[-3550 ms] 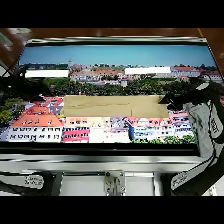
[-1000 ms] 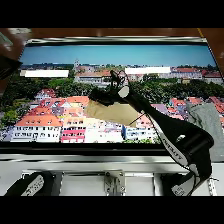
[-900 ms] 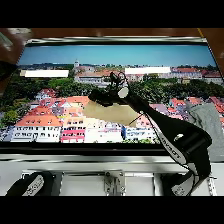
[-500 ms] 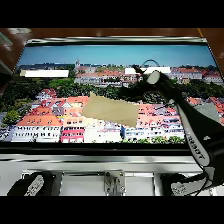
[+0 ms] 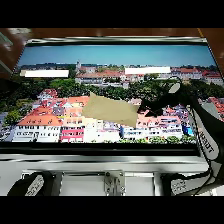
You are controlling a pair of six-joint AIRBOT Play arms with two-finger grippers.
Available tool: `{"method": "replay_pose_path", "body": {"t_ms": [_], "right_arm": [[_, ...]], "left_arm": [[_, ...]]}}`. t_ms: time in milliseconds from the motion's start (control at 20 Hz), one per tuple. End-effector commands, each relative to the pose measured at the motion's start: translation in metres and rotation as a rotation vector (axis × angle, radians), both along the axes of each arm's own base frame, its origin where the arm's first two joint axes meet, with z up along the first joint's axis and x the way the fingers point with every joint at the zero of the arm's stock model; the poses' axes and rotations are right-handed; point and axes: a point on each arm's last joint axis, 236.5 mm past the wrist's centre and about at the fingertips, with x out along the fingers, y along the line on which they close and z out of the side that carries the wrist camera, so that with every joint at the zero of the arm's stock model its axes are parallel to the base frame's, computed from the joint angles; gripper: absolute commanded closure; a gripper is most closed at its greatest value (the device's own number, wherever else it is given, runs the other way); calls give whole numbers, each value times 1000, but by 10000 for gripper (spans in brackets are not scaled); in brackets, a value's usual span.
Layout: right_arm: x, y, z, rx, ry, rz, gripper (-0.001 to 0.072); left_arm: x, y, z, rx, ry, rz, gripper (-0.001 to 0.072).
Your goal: Fold the shirts.
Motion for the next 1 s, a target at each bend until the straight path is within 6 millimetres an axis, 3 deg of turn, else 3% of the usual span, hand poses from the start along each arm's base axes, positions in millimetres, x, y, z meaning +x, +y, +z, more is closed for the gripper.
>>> {"method": "replay_pose_path", "body": {"t_ms": [0,150,200,250,300,350,450,550,650,700,800,850,950], "right_arm": [[5,31,-16,147,19,-65,67],[-5,59,-33,186,58,-24,68],[-5,67,-32,210,39,2,138],[-2,71,-26,239,-1,31,472],[5,71,-16,257,-38,45,631],[12,68,0,268,-96,82,642],[41,48,52,270,-282,129,642],[75,6,124,239,-473,74,642],[92,-61,191,132,-639,-10,642],[93,-105,217,48,-690,-88,642],[82,-192,252,-115,-736,-262,642],[69,-227,260,-171,-732,-336,642],[35,-277,260,-229,-674,-428,642]], "left_arm": [[2,0,8,-7,-39,16,673],[3,1,10,-29,-41,36,673],[3,1,10,-29,-41,35,673],[2,0,11,-30,-42,35,672],[2,0,11,-30,-42,35,673],[2,0,11,-30,-42,35,673],[2,-4,13,-48,-48,27,673],[2,-9,18,-76,-58,14,673],[1,-11,21,-80,-67,10,672],[-1,-12,23,-78,-72,10,673],[-4,-13,27,-73,-85,10,672],[-5,-13,29,-71,-92,9,673],[-8,-14,32,-68,-100,9,673]]}}
